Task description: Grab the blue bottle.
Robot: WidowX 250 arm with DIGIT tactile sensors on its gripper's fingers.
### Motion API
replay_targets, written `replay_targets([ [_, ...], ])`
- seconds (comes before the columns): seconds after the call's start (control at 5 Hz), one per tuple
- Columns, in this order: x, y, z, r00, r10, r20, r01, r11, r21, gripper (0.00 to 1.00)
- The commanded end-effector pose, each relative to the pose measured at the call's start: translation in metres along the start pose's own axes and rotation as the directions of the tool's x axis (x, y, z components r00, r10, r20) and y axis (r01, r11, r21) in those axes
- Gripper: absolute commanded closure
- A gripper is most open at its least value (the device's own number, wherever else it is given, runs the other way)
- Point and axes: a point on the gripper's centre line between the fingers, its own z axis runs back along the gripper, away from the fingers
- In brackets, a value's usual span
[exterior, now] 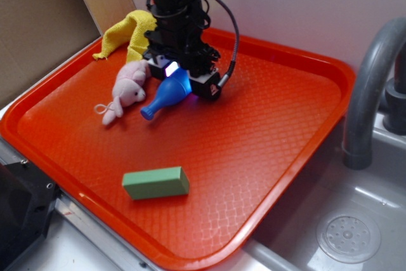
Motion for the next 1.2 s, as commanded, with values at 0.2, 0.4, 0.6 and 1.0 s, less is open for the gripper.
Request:
replay_targets([
  [0.2, -0.004, 0.005, 0.082, 0.998, -0.058, 0.012, 0.058, 0.998, 0.004, 1.0],
  [0.4, -0.008, 0.006, 0.111, 0.999, -0.048, 0.02, 0.048, 0.999, -0.023, 1.0],
  [0.6, -0.021, 0.007, 0.138, 0.995, -0.078, 0.061, 0.081, 0.995, -0.054, 1.0],
  [1.0, -0.056, 0.014, 0.18, 0.979, -0.131, 0.156, 0.15, 0.981, -0.121, 1.0],
])
